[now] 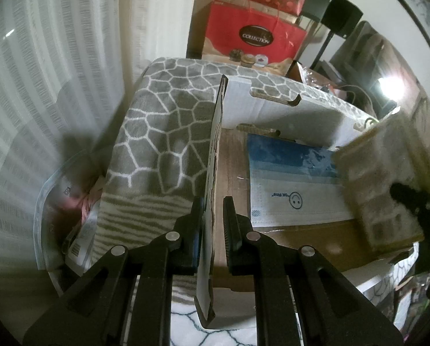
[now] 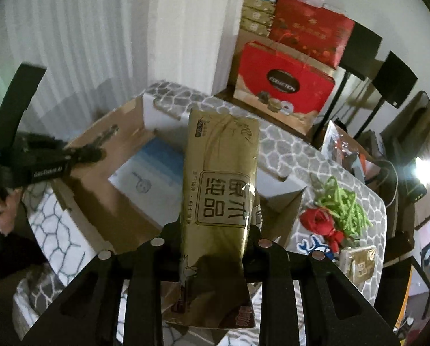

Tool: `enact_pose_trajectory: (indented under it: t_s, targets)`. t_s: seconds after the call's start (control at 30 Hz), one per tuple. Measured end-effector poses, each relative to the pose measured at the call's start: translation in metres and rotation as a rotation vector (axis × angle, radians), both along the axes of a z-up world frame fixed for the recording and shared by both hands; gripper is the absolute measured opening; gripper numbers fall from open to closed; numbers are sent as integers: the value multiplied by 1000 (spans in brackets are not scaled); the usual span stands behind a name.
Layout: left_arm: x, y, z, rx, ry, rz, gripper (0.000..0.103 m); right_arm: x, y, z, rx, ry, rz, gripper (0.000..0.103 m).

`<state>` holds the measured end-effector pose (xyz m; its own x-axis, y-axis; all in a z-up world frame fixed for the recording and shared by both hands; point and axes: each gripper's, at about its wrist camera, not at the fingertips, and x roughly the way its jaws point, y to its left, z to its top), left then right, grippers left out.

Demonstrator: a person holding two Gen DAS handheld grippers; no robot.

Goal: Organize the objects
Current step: 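Lift the gold coffee bag and carry it toward the box, then lower the gold bag into the box beside the mask package, release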

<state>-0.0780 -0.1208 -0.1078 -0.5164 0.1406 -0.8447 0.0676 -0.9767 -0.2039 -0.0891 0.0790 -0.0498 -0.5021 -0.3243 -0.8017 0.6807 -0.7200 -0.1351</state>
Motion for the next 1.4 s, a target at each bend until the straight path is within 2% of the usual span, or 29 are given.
enact_pose_trajectory:
  t_s: [0.13,0.3,0.6,0.7,0.87,1.1,1.2,1.4]
  targets:
    - [0,0,0,-2,1,0,11,12,-1,5,-57,-29,63,60]
    - [-1,0,0,-1,0,1,11,17,1,13,-167,-130,116,61]
    - [-1,0,0,0,0,1,11,4,2,3,-301,-339,128,63]
    - [-1,0,0,0,-1,1,11,-2,6,3,-354,-378,117,62]
    - [-1,0,0,1,-1,1,11,-14,20,9,-357,-321,22,62]
    - [-2,-1,-1,0,-2,2,11,-42,33,16,-298,-224,-80,62]
    - [-2,0,0,-1,-2,2,11,-53,35,16,-287,-215,-104,62]
    - [-2,-1,-1,-3,-3,2,11,-62,21,-4,-163,-233,-63,62]
